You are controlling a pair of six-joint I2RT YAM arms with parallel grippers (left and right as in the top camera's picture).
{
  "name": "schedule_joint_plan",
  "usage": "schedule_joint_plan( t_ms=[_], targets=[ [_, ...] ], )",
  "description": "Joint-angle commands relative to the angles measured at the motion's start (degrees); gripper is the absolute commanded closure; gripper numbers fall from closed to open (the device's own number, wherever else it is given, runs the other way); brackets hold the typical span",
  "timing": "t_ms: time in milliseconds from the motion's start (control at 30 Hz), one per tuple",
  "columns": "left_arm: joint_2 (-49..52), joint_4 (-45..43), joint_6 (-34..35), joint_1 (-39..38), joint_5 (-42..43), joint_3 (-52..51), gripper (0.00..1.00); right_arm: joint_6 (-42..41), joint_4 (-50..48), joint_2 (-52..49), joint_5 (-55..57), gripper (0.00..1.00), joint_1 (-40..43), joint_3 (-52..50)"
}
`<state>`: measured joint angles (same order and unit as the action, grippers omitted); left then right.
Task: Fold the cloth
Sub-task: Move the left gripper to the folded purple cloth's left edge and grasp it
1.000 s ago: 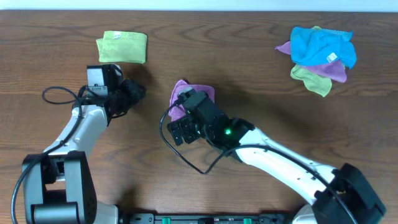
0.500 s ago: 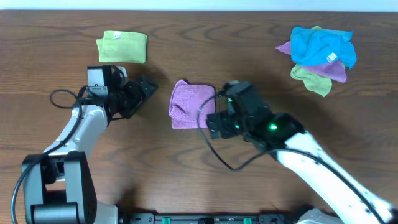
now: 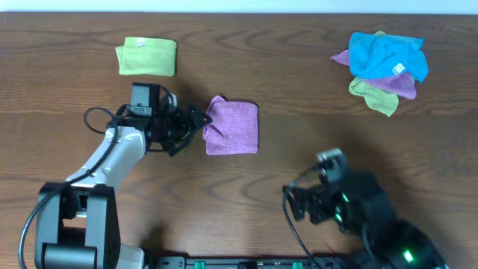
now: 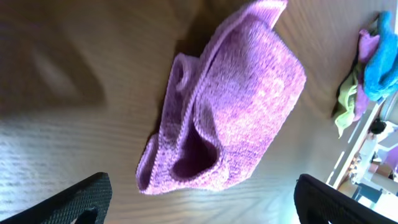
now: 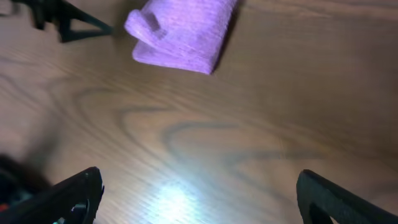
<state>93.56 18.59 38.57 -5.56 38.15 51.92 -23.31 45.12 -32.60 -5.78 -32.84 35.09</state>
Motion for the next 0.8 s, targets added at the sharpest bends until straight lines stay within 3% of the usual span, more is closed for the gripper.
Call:
schedule_joint_plan(
  t_ms=[0,233,567,767],
  targets=[
    [-1.05,0.42,1.64,-0.09,-0.61,-2.12,0.05,-4.42,2.03,7.91,-1.75,0.01,0.7,-2.64],
    [-1.05,-4.44,5.62,-0.31,2.4,-7.34,0.05,-8.09,9.68,15.96,-0.63,0.01,0.68,-3.72],
    [-1.05,-20.06,16.13,-0.48,5.2,-17.49,0.05,-10.12,9.99,16.04,-0.5,0.01,0.68,-3.72],
    [-1.05,-22.69,18.43,-1.73,4.09,-18.99,0.05,-10.1,9.99,16.04,-0.46,0.01,0.68,-3.72]
  ],
)
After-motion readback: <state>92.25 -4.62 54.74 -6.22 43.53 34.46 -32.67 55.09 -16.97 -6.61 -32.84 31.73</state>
